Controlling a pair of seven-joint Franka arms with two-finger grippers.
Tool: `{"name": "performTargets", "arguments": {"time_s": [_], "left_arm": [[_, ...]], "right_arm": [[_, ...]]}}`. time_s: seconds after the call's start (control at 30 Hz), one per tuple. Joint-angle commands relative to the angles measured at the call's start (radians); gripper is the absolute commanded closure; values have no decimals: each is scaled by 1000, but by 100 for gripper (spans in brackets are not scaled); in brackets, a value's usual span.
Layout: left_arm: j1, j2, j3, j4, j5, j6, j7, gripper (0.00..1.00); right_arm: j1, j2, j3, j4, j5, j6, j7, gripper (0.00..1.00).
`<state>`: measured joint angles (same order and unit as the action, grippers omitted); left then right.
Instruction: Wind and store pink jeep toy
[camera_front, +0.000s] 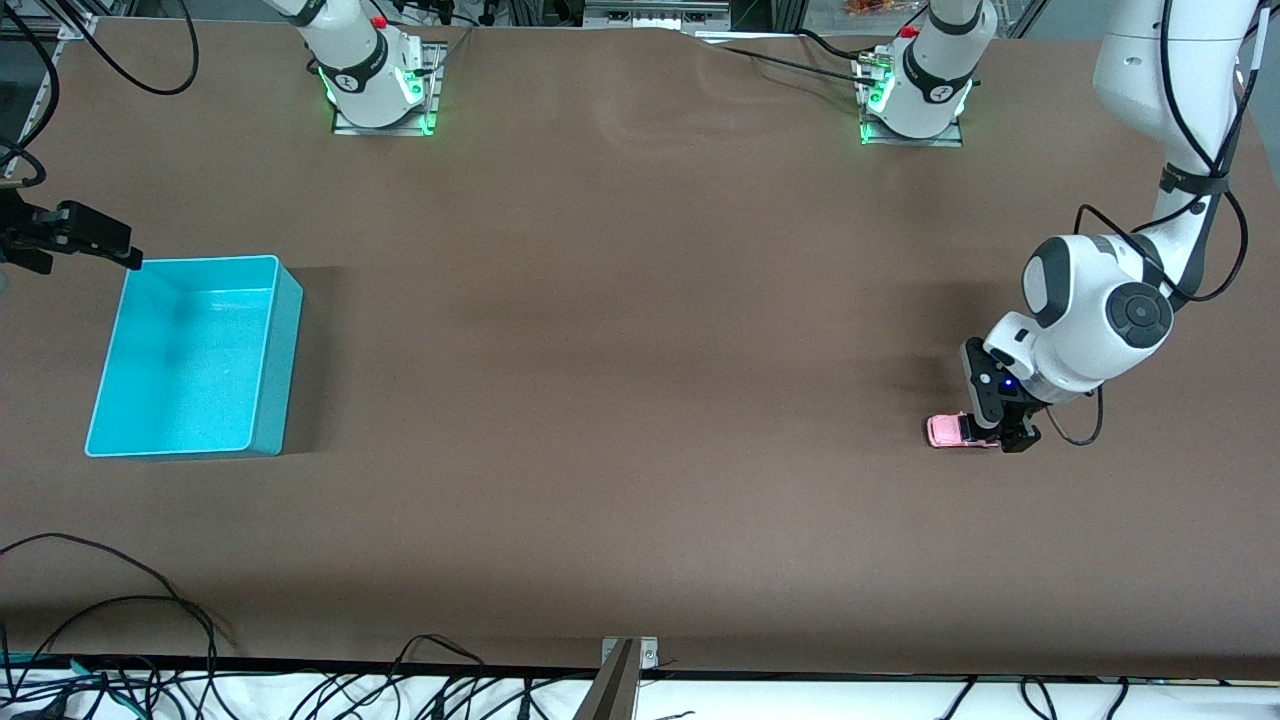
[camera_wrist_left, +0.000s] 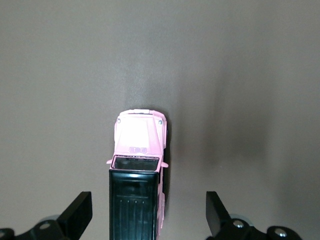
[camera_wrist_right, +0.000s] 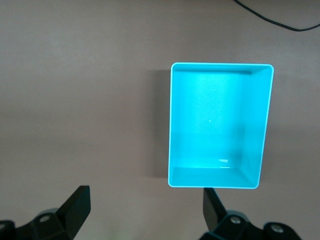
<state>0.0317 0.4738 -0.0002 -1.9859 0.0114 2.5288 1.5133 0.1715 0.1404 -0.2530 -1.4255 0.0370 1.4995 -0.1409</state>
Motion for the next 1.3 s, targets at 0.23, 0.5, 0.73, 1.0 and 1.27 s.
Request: {"name": "performTargets", "arguments": {"time_s": [0.23, 0.5, 0.73, 1.0, 1.27], "left_arm": [[25, 100, -6, 101, 19, -2, 25, 0], [24, 115, -6, 114, 16, -2, 24, 0], [25, 124, -6, 116, 5, -2, 15, 0], [24, 132, -6, 116, 4, -2, 22, 59], [25, 132, -6, 116, 1, -2, 21, 93]], "right_arm": [[-1, -4, 1, 7, 17, -18, -12, 0], [-3, -5, 0, 7, 17, -18, -16, 0], [-3, -7, -2, 7, 18, -19, -19, 0], [-3, -7, -2, 4, 18, -19, -20, 0], [-3, -2, -2, 2, 18, -19, -20, 0]]}}
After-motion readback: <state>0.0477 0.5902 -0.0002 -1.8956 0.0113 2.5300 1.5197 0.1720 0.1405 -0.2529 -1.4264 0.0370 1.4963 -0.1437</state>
